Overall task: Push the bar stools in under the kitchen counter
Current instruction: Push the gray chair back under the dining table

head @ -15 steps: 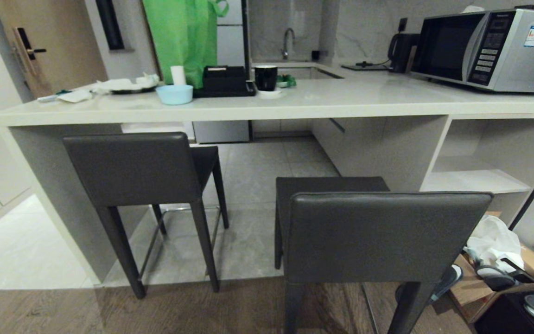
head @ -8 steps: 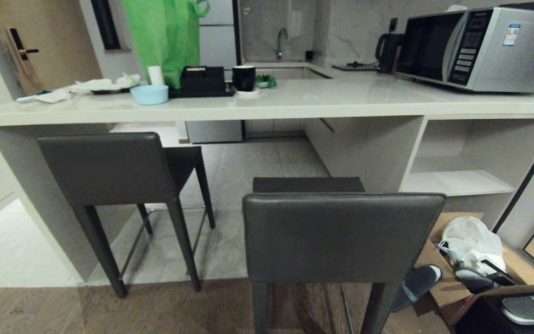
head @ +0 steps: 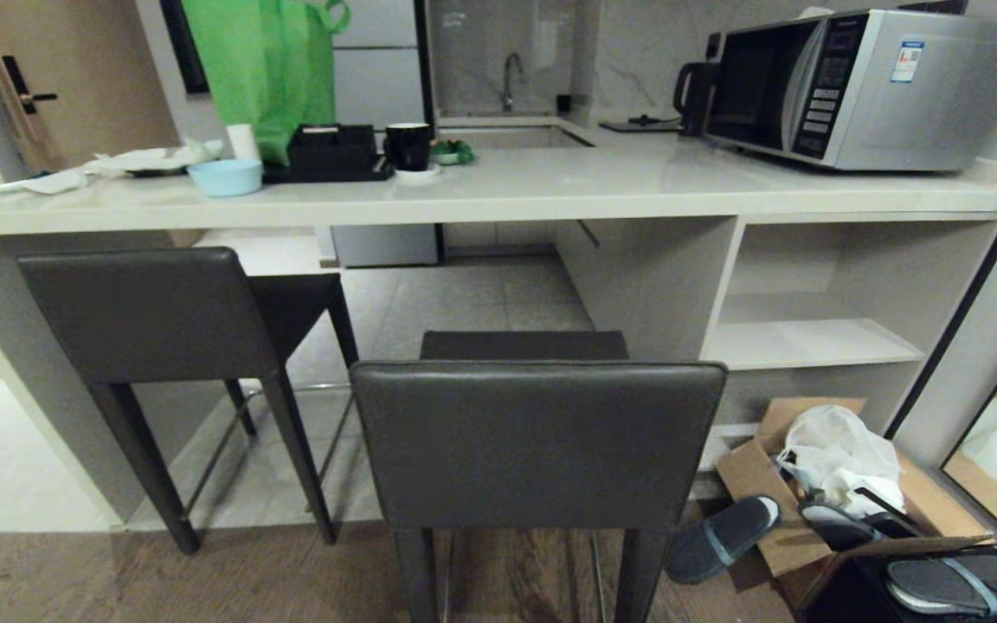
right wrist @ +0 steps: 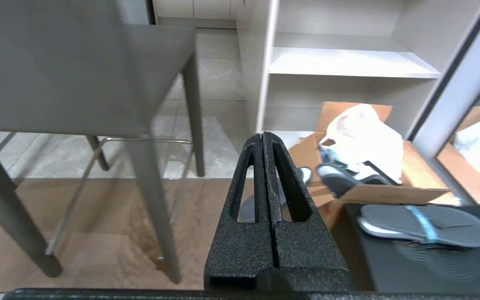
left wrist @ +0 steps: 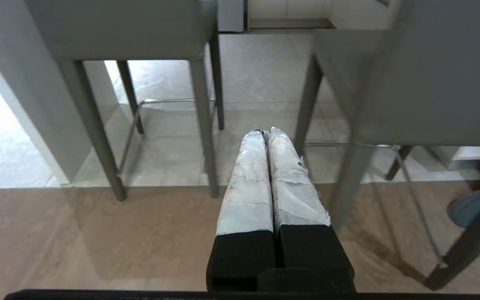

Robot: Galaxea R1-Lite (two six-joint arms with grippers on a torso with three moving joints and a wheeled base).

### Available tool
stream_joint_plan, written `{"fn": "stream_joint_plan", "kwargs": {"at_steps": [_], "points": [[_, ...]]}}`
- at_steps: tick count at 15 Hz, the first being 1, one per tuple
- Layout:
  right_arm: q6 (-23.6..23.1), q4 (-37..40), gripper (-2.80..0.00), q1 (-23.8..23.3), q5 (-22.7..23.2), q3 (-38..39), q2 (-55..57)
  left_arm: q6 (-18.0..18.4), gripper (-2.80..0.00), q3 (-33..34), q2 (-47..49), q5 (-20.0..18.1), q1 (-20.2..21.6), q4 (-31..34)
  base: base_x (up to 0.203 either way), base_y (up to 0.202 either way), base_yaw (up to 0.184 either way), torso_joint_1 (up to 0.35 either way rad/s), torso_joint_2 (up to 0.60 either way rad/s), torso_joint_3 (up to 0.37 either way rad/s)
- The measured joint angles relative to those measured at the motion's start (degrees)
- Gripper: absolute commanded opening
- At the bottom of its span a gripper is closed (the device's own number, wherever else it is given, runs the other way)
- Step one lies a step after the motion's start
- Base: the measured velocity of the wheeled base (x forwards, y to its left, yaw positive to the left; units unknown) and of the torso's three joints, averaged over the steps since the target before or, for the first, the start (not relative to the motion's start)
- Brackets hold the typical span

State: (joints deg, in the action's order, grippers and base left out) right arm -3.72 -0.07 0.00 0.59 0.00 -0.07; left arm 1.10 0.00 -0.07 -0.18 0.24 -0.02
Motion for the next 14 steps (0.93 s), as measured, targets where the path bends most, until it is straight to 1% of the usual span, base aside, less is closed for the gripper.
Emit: {"fn": "stream_joint_plan", "kwargs": {"at_steps": [2,4,6,8,10,11,12,13,14], "points": [[-0.02,0.00,-2.80,0.00,0.00,0.00,0.00,-0.02,-2.80,0.00,0.00,0.16,-0.02,-0.02,0.000,-0.190,-0.002,0.004,0.00,0.005],[-0.37,-0.02,-2.80,0.00,0.09,0.00,0.00,0.05,-2.80,0.00,0.00,0.02,0.00,-0.05,0.000,-0.095,0.002,0.002,0.00,0.003],[-0.79,0.12,-2.80,0.00,0.14,-0.06,0.00,0.49,-2.80,0.00,0.00,-0.17,-0.06,-0.07,0.000,0.000,0.000,0.000,0.00,0.000],[-0.83,1.31,-2.80,-0.02,0.24,-1.40,0.49,2.02,-2.80,-0.44,0.02,-0.94,-0.09,-0.09,0.000,0.000,0.000,0.000,0.00,0.000],[-0.44,1.48,-2.80,-0.05,0.79,-5.38,4.16,0.60,-2.80,-4.30,1.35,-2.94,-0.14,1.48,0.000,0.000,0.000,0.000,0.00,0.000],[-0.29,0.51,-2.80,-0.05,1.55,-7.56,7.46,-0.22,-2.80,-6.24,3.56,-3.45,-0.24,1.78,0.000,0.000,0.000,0.000,0.00,0.000],[-0.17,-0.78,-2.80,0.00,2.31,-9.23,11.50,-0.46,-2.80,-7.91,7.06,-3.80,-0.45,0.54,0.000,0.000,0.000,0.000,0.00,0.000],[-0.09,-3.70,-2.80,0.01,2.89,-10.83,16.76,-0.25,-2.80,-9.12,11.81,-4.03,-0.67,-1.90,0.000,0.000,0.000,0.000,0.00,0.000],[-0.05,-7.39,-2.80,0.00,3.29,-11.78,22.83,0.14,-2.80,-10.04,17.39,-4.15,-0.91,-5.64,0.000,0.000,0.000,0.000,0.00,0.000]]}}
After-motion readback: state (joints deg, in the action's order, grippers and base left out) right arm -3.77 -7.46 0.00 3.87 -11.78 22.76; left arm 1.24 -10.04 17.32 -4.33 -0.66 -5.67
